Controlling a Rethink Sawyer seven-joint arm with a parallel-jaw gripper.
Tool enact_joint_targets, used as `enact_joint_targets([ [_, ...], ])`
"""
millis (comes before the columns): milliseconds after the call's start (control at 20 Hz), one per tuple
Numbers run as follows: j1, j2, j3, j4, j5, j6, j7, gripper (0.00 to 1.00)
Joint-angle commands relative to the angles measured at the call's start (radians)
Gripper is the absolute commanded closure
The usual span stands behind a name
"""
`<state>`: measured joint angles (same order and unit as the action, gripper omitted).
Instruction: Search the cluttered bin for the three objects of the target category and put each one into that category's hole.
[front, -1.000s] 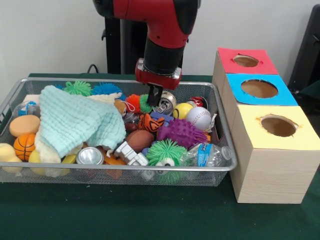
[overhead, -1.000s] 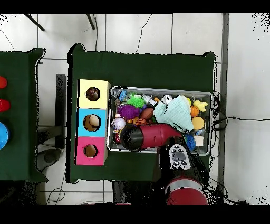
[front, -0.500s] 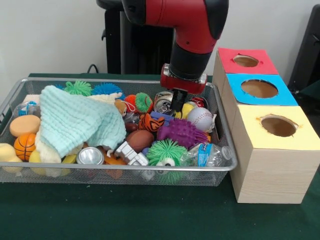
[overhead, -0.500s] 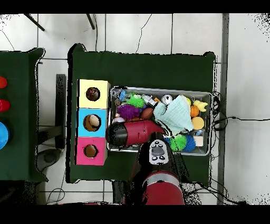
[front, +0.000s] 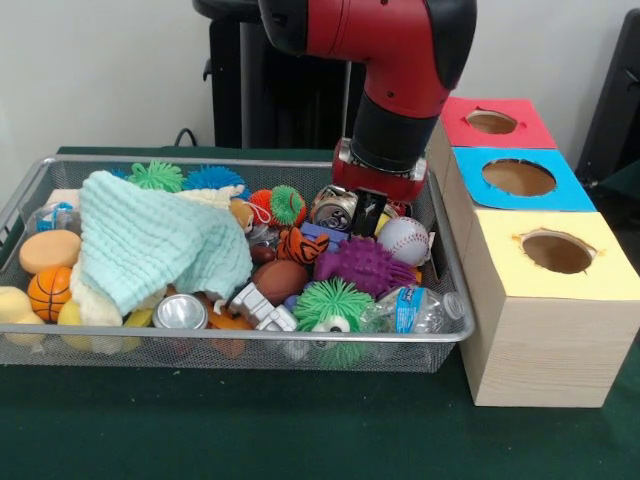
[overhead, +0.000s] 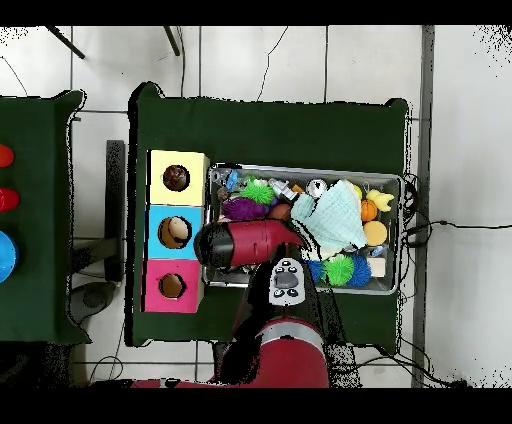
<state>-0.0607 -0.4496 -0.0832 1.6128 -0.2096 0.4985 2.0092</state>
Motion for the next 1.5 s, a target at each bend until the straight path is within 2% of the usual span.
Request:
enact_joint_targets([
  [50,-0.006,0.11,0.074,-0.093,0.079,-0.012,0.153,1.0],
  [200,0.004,0.048,0.076,-0.032,0.096,0.002,0.16,1.0],
  [500,0.023,0.061,0.079,-0.057,0.127,0.022,0.158,1.0],
  [900,0.069,0.195,0.05,-0.201,0.16,-0.042,0.206,1.0],
  [1100,0.099,0.306,0.012,-0.326,0.194,-0.093,0.244,1.0],
  [1200,0.097,0.335,0.006,-0.357,0.2,-0.114,0.23,1.0],
  [1350,0.083,0.304,0.013,-0.316,0.202,-0.108,0.197,1.0],
  [1500,0.043,0.214,0.051,-0.214,0.198,-0.069,0.14,1.0],
])
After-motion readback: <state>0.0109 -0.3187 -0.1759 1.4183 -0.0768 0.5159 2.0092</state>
